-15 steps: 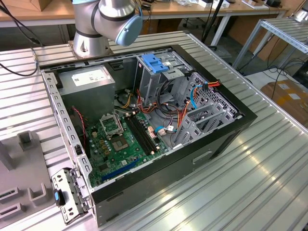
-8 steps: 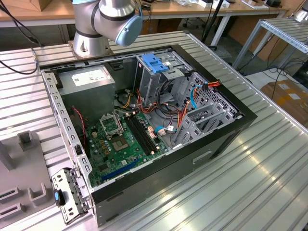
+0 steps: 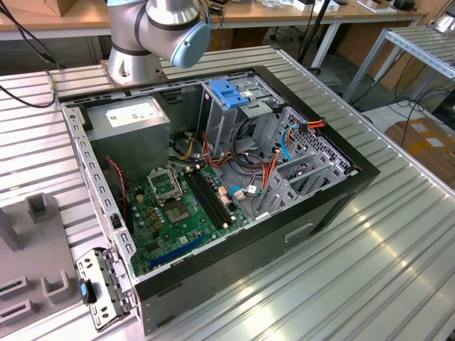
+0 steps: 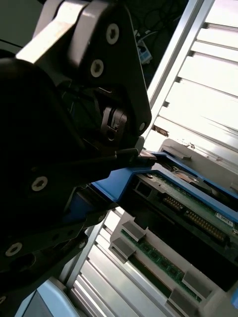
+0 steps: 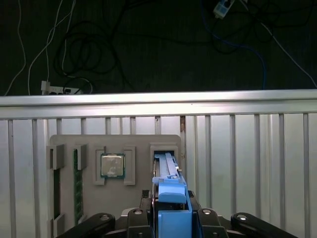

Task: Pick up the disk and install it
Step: 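Pick up the disk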

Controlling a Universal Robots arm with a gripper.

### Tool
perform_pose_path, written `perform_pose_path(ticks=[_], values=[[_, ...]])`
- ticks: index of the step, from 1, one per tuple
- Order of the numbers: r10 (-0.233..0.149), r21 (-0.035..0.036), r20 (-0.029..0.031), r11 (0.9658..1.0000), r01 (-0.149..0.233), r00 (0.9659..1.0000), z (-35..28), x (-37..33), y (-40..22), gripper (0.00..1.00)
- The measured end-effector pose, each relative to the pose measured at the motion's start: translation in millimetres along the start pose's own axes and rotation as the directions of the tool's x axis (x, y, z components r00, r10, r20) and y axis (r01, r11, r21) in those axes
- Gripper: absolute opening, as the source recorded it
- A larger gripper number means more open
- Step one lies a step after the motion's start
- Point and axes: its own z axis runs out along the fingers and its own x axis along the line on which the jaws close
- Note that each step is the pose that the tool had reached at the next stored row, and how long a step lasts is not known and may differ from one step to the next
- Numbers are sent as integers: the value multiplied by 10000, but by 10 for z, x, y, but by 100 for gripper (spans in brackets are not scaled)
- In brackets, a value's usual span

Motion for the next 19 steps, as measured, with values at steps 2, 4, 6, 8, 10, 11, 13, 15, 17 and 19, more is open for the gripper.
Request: perform_pose_path(ticks=[2,4,6,8,10,11,13,15,17,19], values=[[0,1,0,10000,0,10000,-27,1,0,37],[0,1,6,10000,0,10000,-43,1,0,37],[-1,1,10,10000,1,10000,-61,2,0,37],[0,0,12,10000,0,10000,-76,2,0,37],[0,1,12,10000,0,10000,-94,3,0,37],[0,1,12,10000,0,10000,-105,3,0,37],[0,0,12,10000,0,10000,-128,4,0,37],[0,0,12,10000,0,10000,-155,5,0,37],[0,1,13,10000,0,10000,-176,5,0,37],[0,1,13,10000,0,10000,-290,9,0,37]])
